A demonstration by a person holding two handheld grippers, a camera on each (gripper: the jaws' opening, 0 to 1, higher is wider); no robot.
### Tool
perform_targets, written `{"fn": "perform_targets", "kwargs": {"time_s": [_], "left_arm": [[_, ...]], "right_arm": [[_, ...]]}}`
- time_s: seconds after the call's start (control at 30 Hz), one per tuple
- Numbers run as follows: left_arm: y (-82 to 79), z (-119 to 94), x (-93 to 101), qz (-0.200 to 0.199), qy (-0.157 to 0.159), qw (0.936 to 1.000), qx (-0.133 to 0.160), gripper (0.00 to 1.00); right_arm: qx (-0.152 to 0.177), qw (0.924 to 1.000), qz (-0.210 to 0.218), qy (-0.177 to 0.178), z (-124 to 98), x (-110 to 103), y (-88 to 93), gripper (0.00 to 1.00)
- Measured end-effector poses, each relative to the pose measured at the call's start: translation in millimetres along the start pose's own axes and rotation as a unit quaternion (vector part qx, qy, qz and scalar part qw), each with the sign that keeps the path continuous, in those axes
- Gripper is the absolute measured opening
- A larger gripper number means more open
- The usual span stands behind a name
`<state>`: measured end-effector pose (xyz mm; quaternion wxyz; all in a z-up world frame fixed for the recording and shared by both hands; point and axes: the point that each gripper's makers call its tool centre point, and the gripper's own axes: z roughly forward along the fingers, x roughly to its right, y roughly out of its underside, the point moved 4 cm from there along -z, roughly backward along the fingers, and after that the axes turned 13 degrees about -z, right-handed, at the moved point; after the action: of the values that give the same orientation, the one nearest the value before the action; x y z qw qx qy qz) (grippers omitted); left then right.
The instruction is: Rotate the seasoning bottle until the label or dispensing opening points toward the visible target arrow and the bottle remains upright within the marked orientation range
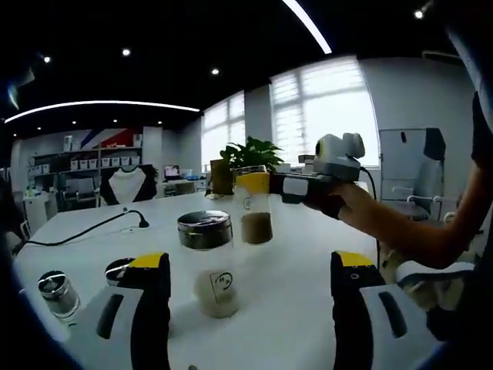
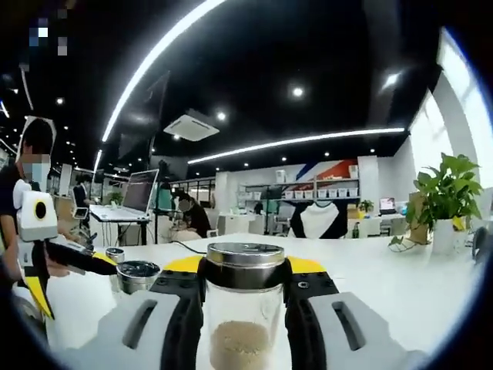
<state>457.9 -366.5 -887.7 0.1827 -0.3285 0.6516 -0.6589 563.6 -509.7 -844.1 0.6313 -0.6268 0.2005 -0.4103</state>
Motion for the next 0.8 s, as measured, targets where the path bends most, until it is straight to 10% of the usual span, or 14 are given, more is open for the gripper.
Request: {"fn": "perform_targets", "kwargs": {"time_s": [0.8], "left_arm": [[8.1,-11.5,10.0,0.01,0.006,0.9999,0.009,0.87]], "right_arm": [[0.019,0.9978,0.01,-0.063,-36.9,-63.3,-15.1,0.37]]}}
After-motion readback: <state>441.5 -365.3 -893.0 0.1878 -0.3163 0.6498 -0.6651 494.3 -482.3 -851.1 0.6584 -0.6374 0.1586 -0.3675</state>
